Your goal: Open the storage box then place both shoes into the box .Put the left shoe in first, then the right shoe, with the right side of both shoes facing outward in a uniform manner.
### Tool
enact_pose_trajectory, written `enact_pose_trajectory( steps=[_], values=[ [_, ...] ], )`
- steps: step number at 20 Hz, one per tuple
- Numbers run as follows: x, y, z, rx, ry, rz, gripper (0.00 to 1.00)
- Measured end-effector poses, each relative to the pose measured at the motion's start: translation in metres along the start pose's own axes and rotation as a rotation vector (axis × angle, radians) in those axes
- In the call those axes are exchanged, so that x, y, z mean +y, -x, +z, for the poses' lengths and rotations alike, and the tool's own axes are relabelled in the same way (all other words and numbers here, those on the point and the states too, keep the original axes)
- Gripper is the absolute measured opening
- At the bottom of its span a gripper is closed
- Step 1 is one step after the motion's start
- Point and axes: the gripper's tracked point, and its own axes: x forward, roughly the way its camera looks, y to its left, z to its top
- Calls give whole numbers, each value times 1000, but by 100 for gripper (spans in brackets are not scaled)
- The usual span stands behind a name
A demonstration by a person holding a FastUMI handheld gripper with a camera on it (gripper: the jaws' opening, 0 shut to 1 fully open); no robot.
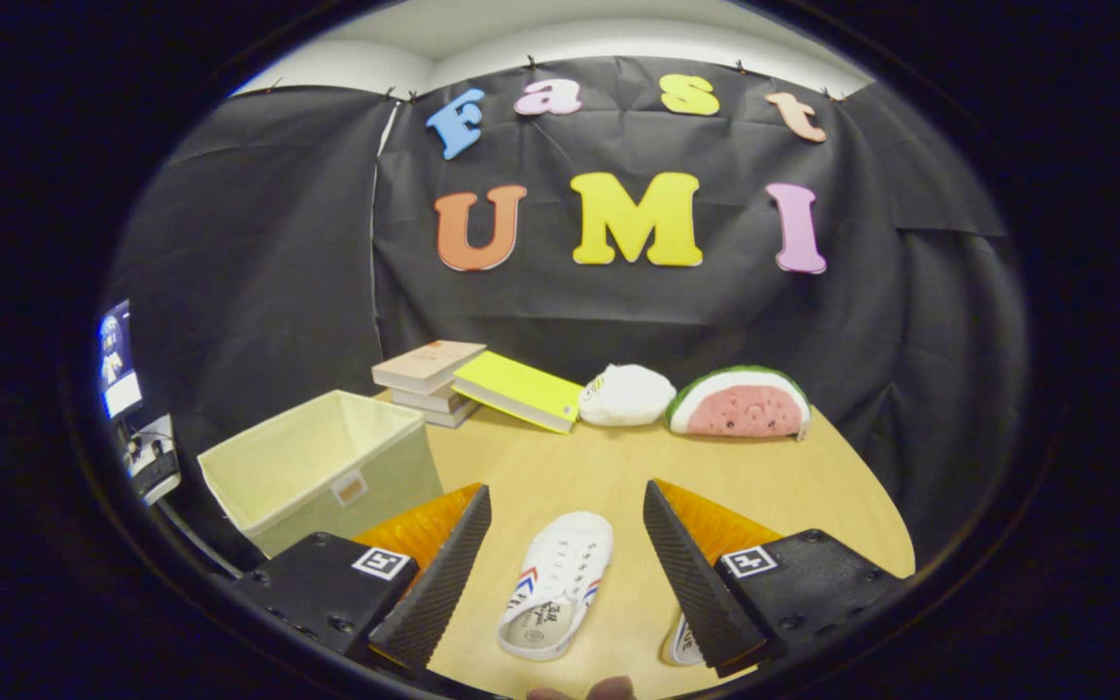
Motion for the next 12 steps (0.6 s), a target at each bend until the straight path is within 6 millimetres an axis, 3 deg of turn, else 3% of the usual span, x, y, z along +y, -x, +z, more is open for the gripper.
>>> enact_pose_trajectory(
  steps=[5, 12],
  values=[
    [-17, -33, -71, 267, 20, 15, 100],
    [-19, -66, -118, 506, -82, 60, 100]
  ],
)
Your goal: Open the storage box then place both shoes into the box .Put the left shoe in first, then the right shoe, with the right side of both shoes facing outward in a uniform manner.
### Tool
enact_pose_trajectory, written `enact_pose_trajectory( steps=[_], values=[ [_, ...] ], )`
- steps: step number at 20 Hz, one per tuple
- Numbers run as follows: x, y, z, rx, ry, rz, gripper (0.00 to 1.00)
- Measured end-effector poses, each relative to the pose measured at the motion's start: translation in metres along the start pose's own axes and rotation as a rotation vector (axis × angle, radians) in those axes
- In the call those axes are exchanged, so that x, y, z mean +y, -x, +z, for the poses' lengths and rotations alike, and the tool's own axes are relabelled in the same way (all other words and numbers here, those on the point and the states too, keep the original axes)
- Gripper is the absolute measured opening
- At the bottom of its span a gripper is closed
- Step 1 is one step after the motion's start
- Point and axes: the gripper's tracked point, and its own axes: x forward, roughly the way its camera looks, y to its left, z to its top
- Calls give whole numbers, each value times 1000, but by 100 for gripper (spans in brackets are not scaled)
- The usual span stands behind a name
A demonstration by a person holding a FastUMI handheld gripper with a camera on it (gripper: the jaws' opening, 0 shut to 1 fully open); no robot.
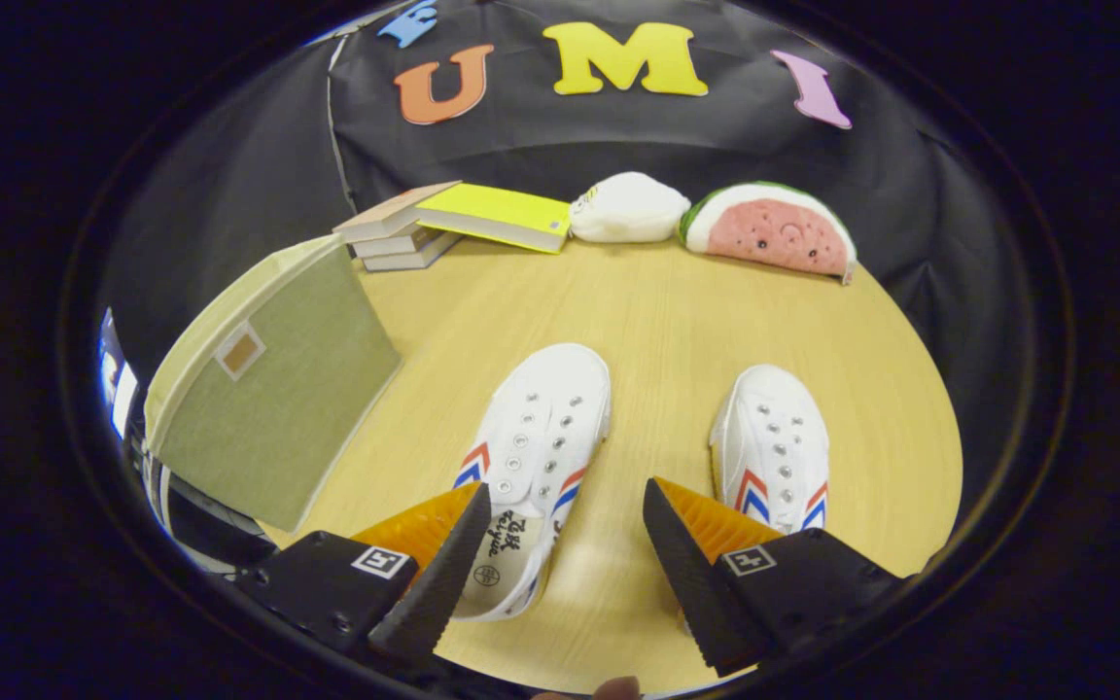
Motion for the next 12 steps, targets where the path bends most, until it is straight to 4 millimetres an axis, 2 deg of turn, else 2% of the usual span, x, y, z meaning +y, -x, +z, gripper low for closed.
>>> enact_pose_trajectory(
  steps=[3, 5, 8, 10, 12],
  values=[
    [3, -11, -7, 79, -36, 34, 99],
    [6, -19, -8, 115, -64, 60, 93],
    [18, -23, -11, 161, -142, 141, 55],
    [14, -23, -10, 162, -155, 140, 35],
    [14, -22, -10, 152, -159, 140, 23]
  ],
)
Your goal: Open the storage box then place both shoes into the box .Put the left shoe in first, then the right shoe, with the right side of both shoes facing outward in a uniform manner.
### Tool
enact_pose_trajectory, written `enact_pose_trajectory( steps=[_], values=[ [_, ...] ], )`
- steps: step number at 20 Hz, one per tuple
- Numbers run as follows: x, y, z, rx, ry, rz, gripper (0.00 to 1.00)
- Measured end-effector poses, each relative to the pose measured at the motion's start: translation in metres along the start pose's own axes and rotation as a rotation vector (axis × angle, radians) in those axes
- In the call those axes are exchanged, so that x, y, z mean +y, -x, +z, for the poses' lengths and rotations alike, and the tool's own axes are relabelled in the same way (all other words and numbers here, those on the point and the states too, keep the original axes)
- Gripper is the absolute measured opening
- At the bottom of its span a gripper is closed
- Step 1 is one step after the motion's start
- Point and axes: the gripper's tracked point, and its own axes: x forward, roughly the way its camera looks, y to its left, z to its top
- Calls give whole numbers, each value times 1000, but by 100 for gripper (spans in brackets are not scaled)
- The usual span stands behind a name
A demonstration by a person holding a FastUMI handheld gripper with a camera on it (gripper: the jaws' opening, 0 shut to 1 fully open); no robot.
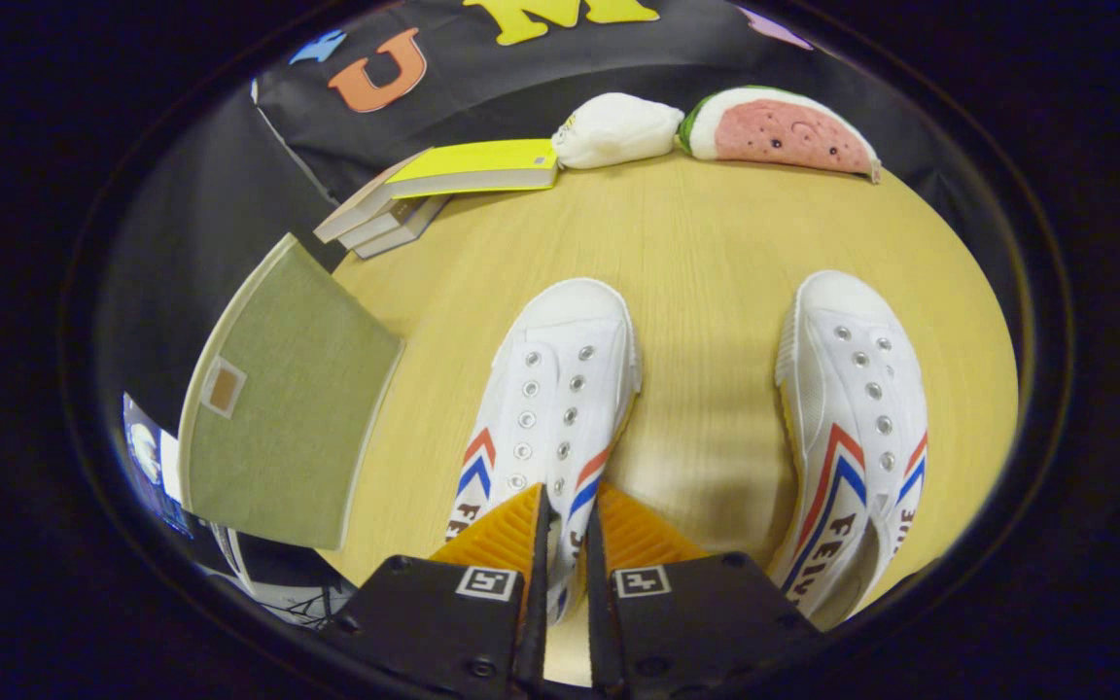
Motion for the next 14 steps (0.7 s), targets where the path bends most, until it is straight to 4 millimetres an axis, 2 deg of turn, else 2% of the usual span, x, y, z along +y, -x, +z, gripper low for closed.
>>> enact_pose_trajectory(
  steps=[4, 8, 11, 14],
  values=[
    [0, 2, 0, -28, -43, 6, 7],
    [23, 17, -1, -33, -126, 78, 6],
    [50, 41, 4, -64, -150, 108, 6],
    [94, 80, 18, -118, -173, 145, 6]
  ],
)
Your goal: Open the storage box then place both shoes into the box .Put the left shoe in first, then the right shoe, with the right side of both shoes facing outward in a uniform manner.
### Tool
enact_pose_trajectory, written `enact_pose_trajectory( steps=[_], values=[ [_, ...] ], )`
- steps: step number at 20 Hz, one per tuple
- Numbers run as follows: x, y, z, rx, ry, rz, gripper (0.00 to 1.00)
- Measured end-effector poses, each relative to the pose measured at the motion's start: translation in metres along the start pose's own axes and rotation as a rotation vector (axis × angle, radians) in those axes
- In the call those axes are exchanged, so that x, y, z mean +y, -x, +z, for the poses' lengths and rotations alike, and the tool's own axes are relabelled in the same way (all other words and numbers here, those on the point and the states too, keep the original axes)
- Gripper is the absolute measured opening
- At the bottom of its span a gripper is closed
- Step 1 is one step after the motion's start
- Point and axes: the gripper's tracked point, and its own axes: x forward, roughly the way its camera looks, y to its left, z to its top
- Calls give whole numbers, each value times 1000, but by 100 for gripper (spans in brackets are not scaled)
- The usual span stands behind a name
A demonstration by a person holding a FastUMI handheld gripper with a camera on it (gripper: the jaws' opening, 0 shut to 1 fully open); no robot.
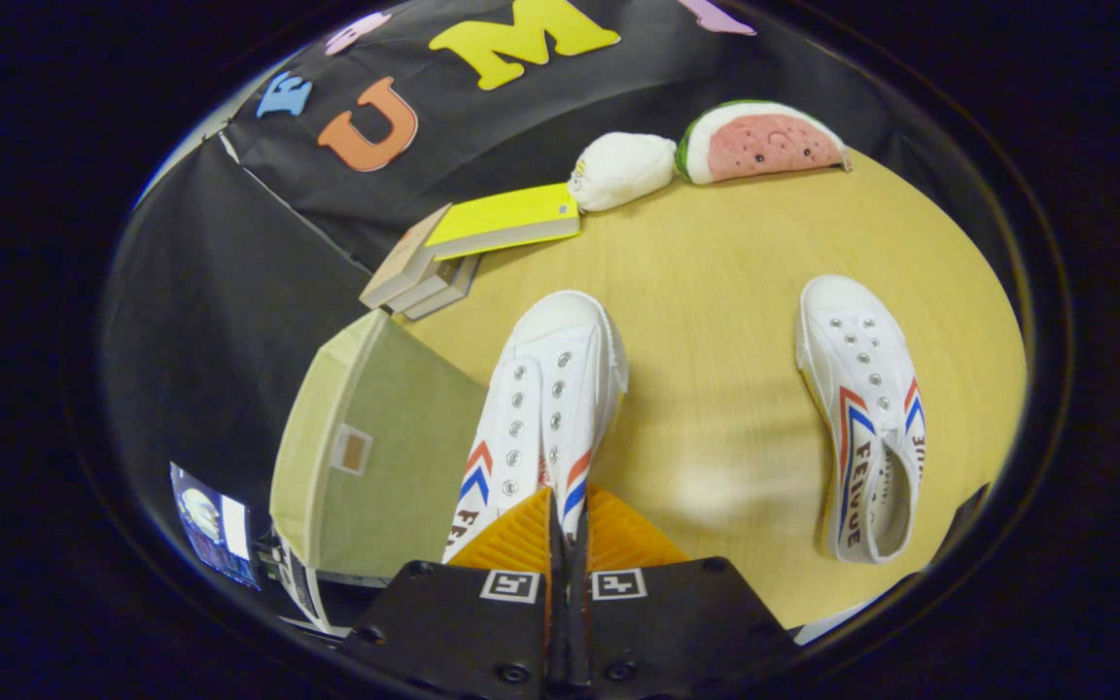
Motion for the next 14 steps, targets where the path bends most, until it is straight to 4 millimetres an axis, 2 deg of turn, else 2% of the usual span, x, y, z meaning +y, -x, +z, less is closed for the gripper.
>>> enact_pose_trajectory(
  steps=[4, 7, 9, 11, 14],
  values=[
    [88, 33, 17, -69, 17, 29, 6],
    [158, 36, 25, -104, 6, 66, 6],
    [193, 24, 24, -117, -7, 67, 5],
    [219, 1, 17, -105, -36, 56, 6],
    [241, -41, -7, -45, -75, 50, 6]
  ],
)
